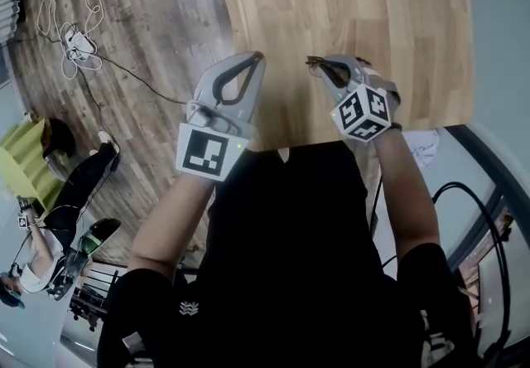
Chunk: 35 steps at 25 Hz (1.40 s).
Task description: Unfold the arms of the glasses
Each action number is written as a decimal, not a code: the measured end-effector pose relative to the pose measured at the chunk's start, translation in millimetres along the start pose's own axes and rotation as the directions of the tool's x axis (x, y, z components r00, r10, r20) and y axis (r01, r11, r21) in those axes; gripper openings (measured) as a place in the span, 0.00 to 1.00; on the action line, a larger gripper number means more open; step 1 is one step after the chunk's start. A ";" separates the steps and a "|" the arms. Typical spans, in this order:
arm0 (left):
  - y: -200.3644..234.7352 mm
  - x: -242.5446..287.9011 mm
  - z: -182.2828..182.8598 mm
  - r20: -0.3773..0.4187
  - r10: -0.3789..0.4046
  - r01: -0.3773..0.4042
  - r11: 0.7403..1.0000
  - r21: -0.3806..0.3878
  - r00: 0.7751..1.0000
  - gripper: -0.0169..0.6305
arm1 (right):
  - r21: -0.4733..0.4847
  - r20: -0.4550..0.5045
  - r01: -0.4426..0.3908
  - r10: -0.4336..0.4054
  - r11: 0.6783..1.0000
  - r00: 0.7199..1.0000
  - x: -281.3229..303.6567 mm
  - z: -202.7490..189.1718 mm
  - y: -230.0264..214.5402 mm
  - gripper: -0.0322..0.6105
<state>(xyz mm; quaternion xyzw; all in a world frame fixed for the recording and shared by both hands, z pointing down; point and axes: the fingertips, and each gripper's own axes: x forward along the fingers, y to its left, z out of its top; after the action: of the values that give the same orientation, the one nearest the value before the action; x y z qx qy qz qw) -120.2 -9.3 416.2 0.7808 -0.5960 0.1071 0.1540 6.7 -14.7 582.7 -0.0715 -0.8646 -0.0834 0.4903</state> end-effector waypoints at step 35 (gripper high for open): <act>-88.7 61.1 -70.0 -0.154 -0.335 0.330 0.942 -0.058 0.930 0.21 | 0.224 0.305 0.154 -0.219 0.962 0.927 -71.3 33.1 3.1 0.07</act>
<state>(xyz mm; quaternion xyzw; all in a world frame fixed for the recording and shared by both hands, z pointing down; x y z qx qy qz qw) -17.4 -16.9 492.7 0.8565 -0.4425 0.1334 0.2299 15.9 -7.6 504.9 0.0470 -0.9407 -0.0315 0.3344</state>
